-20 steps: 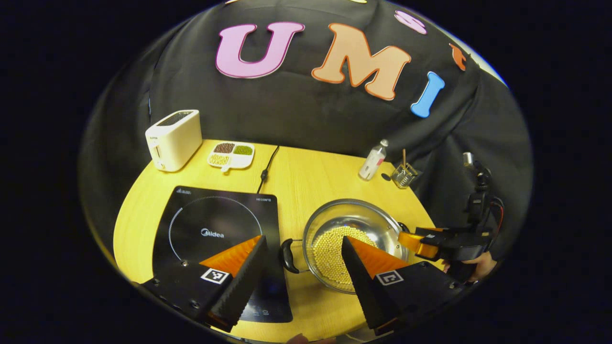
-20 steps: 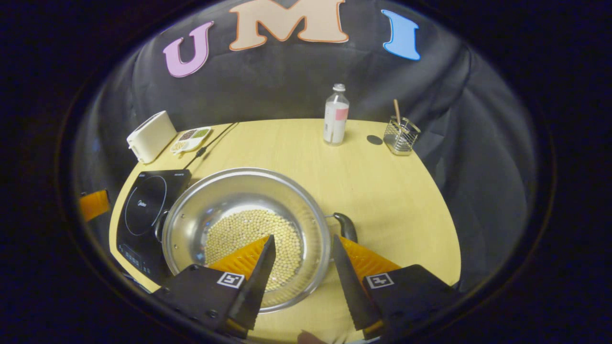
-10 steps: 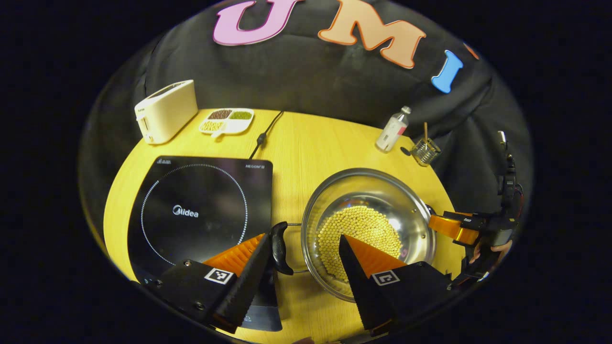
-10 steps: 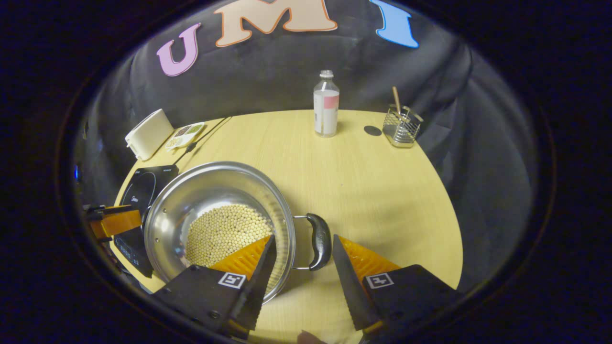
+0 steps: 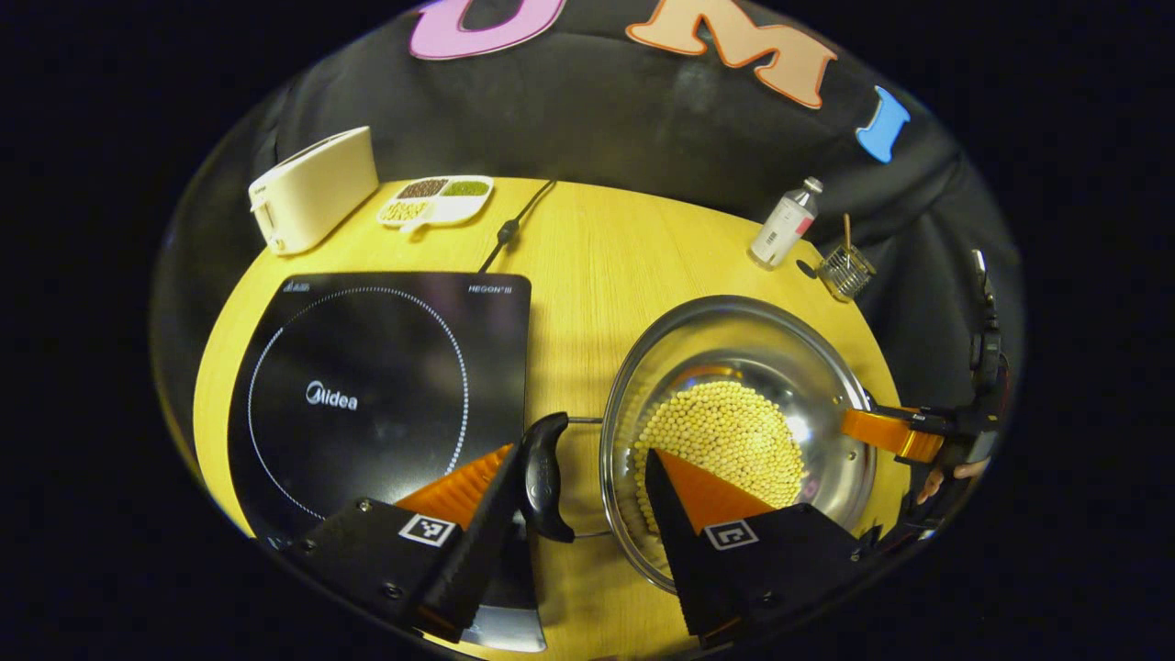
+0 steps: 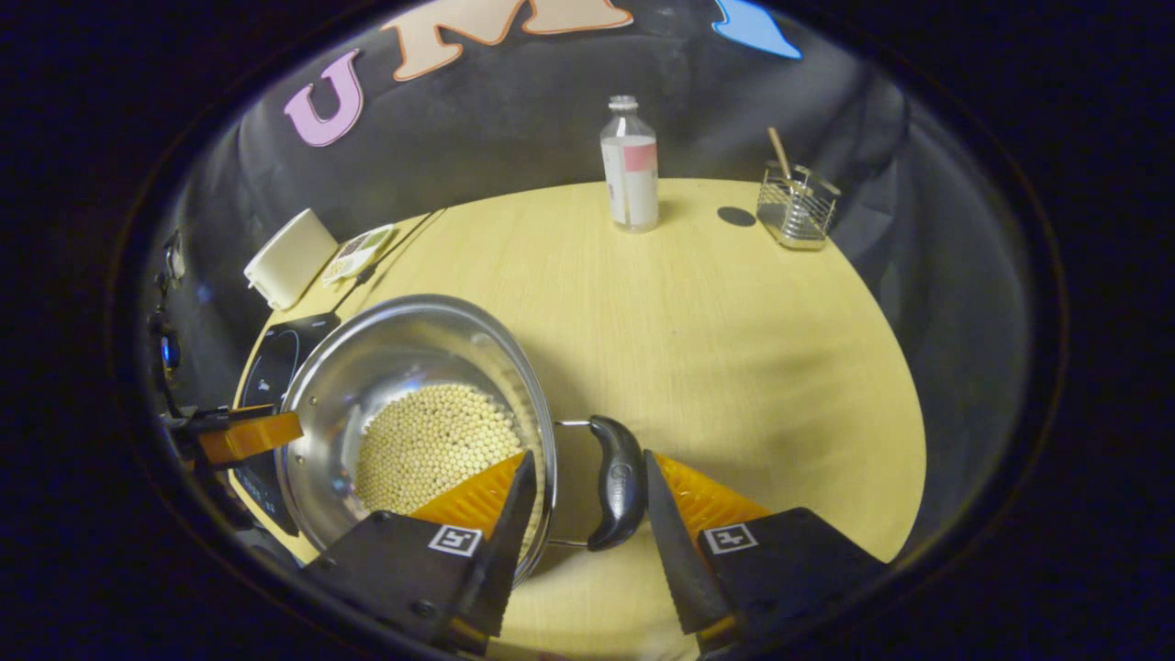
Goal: First push the handle of the pot to place it horizontally, then grasp the pot with both hands and set it on the induction cooktop.
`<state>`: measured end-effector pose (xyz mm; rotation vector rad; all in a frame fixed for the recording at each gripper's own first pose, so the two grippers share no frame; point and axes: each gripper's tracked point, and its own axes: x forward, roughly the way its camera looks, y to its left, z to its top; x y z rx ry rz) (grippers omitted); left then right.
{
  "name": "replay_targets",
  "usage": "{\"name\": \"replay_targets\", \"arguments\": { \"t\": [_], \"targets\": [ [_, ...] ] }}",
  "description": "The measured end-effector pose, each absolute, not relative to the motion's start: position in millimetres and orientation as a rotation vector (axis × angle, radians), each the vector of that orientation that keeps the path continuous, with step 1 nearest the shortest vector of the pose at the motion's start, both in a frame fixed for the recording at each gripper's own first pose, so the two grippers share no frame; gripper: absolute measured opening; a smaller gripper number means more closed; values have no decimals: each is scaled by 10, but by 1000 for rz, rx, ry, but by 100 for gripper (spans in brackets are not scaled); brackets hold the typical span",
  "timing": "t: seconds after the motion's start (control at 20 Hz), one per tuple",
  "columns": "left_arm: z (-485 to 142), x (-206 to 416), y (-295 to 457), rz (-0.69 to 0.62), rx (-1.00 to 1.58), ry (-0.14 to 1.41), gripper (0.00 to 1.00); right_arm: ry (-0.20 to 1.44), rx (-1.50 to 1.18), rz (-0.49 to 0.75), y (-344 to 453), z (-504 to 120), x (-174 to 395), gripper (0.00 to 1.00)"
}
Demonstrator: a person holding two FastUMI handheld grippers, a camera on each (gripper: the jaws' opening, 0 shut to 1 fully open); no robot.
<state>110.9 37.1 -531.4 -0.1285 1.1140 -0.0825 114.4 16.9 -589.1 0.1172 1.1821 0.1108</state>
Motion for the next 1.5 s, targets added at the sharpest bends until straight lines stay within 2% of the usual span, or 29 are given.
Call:
{"name": "replay_targets", "arguments": {
  "t": [0.05, 0.1, 0.15, 0.2, 0.25, 0.3, 0.4, 0.45, 0.5, 0.6, 0.7, 0.75, 0.85, 0.9, 0.95, 1.0, 1.05, 1.1, 1.15, 1.2, 1.25, 1.3, 1.35, 1.4, 1.5],
  "targets": [
    [-5326, 1097, 362, -84, -115, 1132, 89, 1192, 128, 104, 146, -5880, 1138, 66],
    [-5308, 1140, 341, -87, -106, 1119, 83, 1199, 136, 95, 123, -5935, 1112, 66],
    [-5334, 1148, 325, -86, -111, 1123, 83, 1199, 156, 89, 106, -5934, 1139, 57],
    [-5361, 1126, 286, -90, -132, 1135, 82, 1203, 165, 81, 77, -5959, 1123, 60],
    [-5400, 1093, 248, -93, -158, 1151, 88, 1207, 170, 78, 47, -5981, 1123, 60],
    [-5454, 1039, 203, -94, -185, 1178, 81, 1210, 176, 74, 11, -5985, 1119, 60],
    [-5490, 1059, 187, -76, -205, 1173, 77, 1215, 190, 77, -10, -5992, 1113, 65],
    [-5505, 1085, 195, -59, -206, 1169, 75, 1213, 194, 73, -3, -6009, 1116, 60],
    [-5523, 1101, 206, -52, -195, 1166, 79, 1215, 193, 72, -19, -6009, 1104, 58],
    [-5531, 1134, 246, -53, -176, 1173, 64, 1208, 214, 59, -27, -5974, 1088, 56],
    [-5562, 1105, 230, -66, -180, 1171, 58, 1202, 227, 59, -13, -6010, 1094, 48],
    [-5553, 1113, 235, -69, -178, 1164, 61, 1204, 236, 63, -25, -5980, 1090, 48],
    [-5568, 1111, 236, -69, -178, 1166, 59, 1211, 258, 60, 8, -6004, 1085, 48],
    [-5564, 1119, 239, -72, -170, 1170, 60, 1212, 259, 58, -6, -5955, 1085, 44],
    [-5555, 1087, 226, -74, -168, 1180, 56, 1210, 260, 54, -16, -5931, 1086, 44],
    [-5562, 1068, 224, -72, -171, 1188, 54, 1205, 258, 48, -21, -5917, 1090, 39],
    [-5513, 1066, 222, -69, -178, 1179, 54, 1199, 259, 47, -19, -5871, 1083, 39],
    [-5440, 1072, 216, -70, -181, 1161, 54, 1190, 261, 48, -12, -5819, 1090, 34],
    [-5378, 1084, 226, -72, -176, 1144, 54, 1184, 261, 52, -1, -5771, 1089, 39],
    [-5317, 1072, 251, -74, -168, 1138, 54, 1182, 260, 56, 17, -5724, 1070, 34],
    [-5260, 1058, 284, -69, -167, 1128, 56, 1180, 264, 59, 48, -5674, 1067, 39],
    [-5205, 1044, 321, -60, -174, 1124, 54, 1173, 266, 66, 97, -5615, 1057, 34],
    [-5149, 1021, 370, -52, -181, 1118, 54, 1169, 263, 77, 158, -5577, 1054, 39],
    [-5100, 992, 436, -45, -182, 1115, 56, 1165, 263, 88, 225, -5540, 1033, 39],
    [-4992, 920, 602, -24, -184, 1109, 54, 1163, 265, 114, 405, -5485, 1009, 39]
  ]
}}
